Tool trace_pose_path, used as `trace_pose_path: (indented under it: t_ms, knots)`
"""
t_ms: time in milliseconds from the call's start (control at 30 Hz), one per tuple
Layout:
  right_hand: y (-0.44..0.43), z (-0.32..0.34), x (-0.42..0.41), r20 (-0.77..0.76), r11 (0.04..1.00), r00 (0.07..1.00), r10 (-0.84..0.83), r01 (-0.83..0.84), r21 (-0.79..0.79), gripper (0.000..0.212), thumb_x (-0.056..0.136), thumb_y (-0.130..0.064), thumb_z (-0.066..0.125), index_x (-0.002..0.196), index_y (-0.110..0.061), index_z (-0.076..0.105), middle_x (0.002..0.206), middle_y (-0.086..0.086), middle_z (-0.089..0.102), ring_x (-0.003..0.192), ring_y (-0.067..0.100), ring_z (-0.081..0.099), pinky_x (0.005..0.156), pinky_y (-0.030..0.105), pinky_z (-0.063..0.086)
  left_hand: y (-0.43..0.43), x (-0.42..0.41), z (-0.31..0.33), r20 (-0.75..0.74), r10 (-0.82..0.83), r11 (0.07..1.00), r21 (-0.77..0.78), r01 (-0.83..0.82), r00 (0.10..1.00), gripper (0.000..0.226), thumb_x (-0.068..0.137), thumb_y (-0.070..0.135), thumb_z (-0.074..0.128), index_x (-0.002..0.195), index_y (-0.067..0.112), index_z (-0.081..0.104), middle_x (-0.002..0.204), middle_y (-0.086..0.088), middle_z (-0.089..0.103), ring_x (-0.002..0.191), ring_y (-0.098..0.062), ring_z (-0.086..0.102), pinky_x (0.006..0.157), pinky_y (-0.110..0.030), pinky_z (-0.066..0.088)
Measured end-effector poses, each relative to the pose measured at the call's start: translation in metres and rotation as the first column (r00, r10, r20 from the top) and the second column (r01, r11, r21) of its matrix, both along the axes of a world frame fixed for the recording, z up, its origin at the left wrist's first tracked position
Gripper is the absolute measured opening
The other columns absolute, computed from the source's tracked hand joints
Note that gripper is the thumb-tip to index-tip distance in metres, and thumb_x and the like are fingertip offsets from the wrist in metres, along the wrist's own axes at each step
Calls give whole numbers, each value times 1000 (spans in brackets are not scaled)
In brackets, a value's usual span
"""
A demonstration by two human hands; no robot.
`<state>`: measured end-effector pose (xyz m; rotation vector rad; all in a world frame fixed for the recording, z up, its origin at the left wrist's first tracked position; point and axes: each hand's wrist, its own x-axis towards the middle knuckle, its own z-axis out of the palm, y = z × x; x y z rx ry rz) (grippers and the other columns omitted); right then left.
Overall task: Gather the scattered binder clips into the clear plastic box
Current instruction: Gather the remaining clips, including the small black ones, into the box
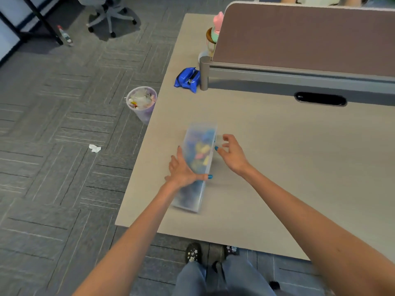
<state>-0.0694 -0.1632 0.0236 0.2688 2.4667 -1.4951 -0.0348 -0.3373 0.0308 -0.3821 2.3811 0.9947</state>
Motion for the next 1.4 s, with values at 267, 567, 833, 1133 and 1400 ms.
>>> trace_pose_path:
  t_ms: [267,567,833,1133,1400]
  knots:
    - [-4,-14,-21,77,972,977,201,-189,-137,105,67,-21,85,147,-5,19,147,9,35,135,25,36,112,40,32,10,7,-7,-31,59,989,-133,-63,998,144,49,61,85,151,24,-10,157,4,7,144,-20,11,111,-49,22]
    - [-2,-20,-29,70,946,974,214,-189,-262,131,58,-15,89,151,-11,-3,156,7,15,143,18,19,117,38,24,18,5,-11,-80,27,966,-253,-46,996,137,50,59,83,151,24,-3,148,4,19,136,-19,22,100,-38,25]
    - [40,-17,-27,-171,879,923,345,-255,403,77,81,-49,69,146,-26,35,160,4,4,147,21,-1,119,35,6,40,-30,-3,-94,-286,922,-297,248,953,133,56,46,84,152,19,-4,149,-3,22,135,-25,25,105,-36,24]
    - [136,-29,-5,-118,708,932,342,-173,685,55,102,-46,30,152,-30,14,161,-1,-3,147,15,-8,117,33,-10,125,-103,8,-84,-763,621,-375,689,641,125,60,35,85,153,19,3,160,2,9,144,-22,16,118,-38,16]
    - [196,-33,-28,-91,719,984,154,-49,693,75,85,-60,-5,152,-29,9,161,-1,-5,147,14,-8,117,31,-10,203,-152,5,-49,-889,420,-482,769,455,95,81,17,69,154,24,8,161,10,-8,148,-14,-8,115,-59,5]
